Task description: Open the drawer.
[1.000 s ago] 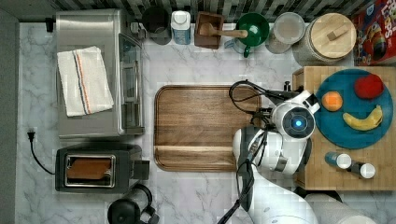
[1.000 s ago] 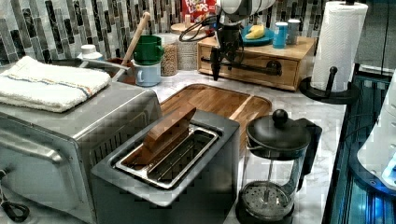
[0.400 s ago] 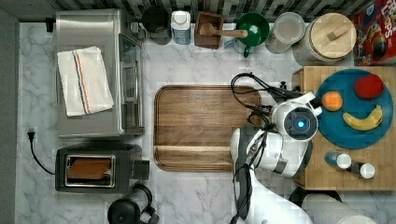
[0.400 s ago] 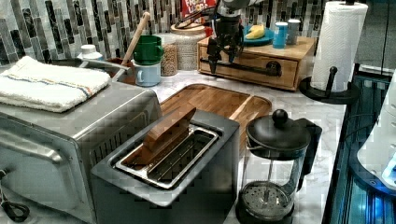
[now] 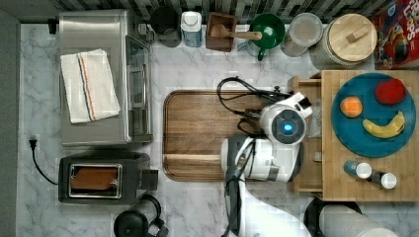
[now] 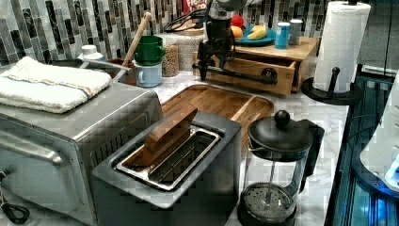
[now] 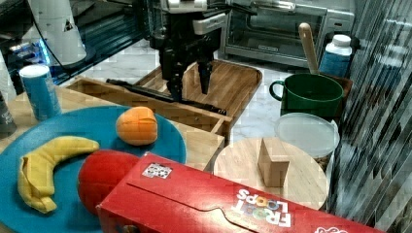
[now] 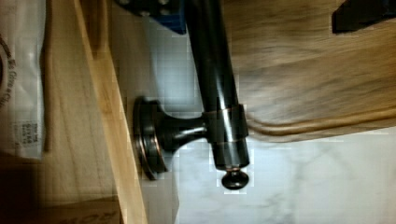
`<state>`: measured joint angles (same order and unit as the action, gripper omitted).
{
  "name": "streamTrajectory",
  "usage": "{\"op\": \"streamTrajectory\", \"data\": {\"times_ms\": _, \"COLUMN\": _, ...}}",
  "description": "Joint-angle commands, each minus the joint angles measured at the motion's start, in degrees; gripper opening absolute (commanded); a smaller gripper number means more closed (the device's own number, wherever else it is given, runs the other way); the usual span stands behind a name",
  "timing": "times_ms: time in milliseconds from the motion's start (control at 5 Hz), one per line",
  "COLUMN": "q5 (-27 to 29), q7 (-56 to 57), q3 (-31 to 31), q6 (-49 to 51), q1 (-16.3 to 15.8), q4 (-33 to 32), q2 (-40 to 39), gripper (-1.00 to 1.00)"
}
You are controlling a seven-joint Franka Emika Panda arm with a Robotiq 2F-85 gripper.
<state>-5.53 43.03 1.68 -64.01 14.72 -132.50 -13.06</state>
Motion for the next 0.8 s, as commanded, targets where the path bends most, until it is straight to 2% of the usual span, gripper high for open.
{"op": "streamTrajectory", "data": {"times_ms": 200, "q5": 0.6, "q7": -10.0, "q3": 8.2, "q6": 4.0, "q1": -9.3, "q4": -2.7, "q2": 3.0, "gripper": 1.0}}
{"op": "streamTrajectory", "data": {"times_ms": 400, "q5": 1.6, "q7": -12.8, "q3": 8.0, "q6": 5.7, "q1": -11.2, "q4": -2.1, "q2": 3.7, "gripper": 1.0}}
{"op": "streamTrajectory", "data": {"times_ms": 800, "q5": 4.0, "q7": -16.1, "q3": 10.4, "q6": 5.9, "q1": -11.6, "q4": 1.5, "q2": 0.7, "gripper": 1.0}}
